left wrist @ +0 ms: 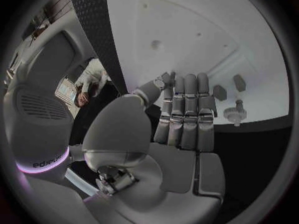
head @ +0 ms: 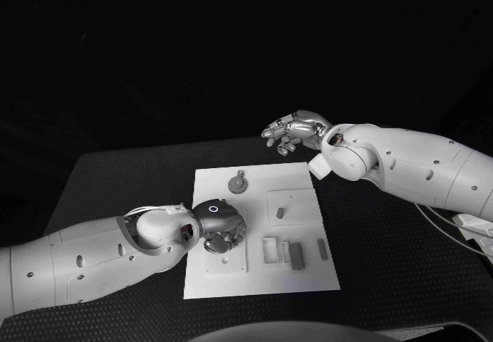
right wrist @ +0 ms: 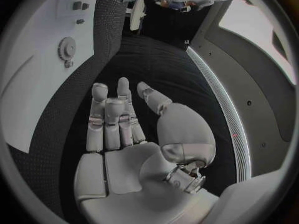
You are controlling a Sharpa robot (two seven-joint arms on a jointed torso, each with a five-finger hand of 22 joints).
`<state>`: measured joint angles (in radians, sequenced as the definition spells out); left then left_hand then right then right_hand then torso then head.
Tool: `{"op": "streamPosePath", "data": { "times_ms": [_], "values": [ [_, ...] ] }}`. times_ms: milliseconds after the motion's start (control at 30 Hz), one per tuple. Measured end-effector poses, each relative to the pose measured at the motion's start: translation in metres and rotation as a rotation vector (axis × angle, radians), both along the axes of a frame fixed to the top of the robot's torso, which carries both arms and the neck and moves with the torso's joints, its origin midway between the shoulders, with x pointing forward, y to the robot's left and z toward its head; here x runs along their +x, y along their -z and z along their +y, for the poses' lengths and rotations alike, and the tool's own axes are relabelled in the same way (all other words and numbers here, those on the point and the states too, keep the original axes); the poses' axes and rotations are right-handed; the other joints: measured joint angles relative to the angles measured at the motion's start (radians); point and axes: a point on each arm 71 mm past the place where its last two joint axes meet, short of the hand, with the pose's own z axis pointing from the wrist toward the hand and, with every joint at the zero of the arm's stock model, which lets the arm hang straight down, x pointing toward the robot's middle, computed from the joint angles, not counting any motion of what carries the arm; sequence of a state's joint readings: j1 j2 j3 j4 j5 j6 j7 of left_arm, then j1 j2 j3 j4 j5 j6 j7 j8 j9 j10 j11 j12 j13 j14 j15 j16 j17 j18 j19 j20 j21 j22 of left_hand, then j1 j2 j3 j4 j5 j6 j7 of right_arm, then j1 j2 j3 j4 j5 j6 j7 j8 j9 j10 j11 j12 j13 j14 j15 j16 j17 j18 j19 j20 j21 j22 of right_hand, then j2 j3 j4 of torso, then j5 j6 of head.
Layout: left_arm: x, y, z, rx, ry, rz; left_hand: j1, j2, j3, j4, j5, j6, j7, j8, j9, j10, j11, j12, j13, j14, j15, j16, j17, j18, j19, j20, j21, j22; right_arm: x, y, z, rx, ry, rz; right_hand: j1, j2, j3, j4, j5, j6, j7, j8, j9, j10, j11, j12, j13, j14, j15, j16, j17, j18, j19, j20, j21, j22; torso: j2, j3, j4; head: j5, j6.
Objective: Assemble the parts on the task board
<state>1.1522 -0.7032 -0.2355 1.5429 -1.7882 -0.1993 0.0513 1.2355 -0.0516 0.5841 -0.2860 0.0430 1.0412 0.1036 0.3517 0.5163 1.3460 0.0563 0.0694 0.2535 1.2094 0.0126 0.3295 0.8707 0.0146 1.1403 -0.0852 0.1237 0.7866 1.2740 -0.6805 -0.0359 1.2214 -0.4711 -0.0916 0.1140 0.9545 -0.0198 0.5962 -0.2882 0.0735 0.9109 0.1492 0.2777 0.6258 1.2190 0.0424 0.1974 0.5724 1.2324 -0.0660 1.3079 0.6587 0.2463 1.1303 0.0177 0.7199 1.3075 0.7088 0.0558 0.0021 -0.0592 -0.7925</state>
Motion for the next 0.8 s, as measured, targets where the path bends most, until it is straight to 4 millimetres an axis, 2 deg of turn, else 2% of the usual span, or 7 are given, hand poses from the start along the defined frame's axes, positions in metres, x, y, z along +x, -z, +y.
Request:
{"op": "streamPosePath", "data": {
  "times_ms": [800],
  "values": [
    [0.0003,0.0034,-0.0019,0.011,0.001,-0.001,-0.003,-0.003,0.001,-0.003,0.003,0.002,0.002,0.002,0.003,-0.001,0.001,-0.005,0.001,0.0,0.0,0.0,0.002,0.0,0.0,0.0,0.0,0.001,-0.0008,-0.0003,0.0017,0.002,-0.006,0.0,0.0,0.0,0.0,0.0,0.0,0.0,0.0,0.0,-0.001,0.0,0.0,0.0,-0.001,0.0,0.0,0.0,0.0,0.0,0.0,0.0,0.0,0.0,0.0,0.0,0.0,-0.003,-0.002]
  ]
}}
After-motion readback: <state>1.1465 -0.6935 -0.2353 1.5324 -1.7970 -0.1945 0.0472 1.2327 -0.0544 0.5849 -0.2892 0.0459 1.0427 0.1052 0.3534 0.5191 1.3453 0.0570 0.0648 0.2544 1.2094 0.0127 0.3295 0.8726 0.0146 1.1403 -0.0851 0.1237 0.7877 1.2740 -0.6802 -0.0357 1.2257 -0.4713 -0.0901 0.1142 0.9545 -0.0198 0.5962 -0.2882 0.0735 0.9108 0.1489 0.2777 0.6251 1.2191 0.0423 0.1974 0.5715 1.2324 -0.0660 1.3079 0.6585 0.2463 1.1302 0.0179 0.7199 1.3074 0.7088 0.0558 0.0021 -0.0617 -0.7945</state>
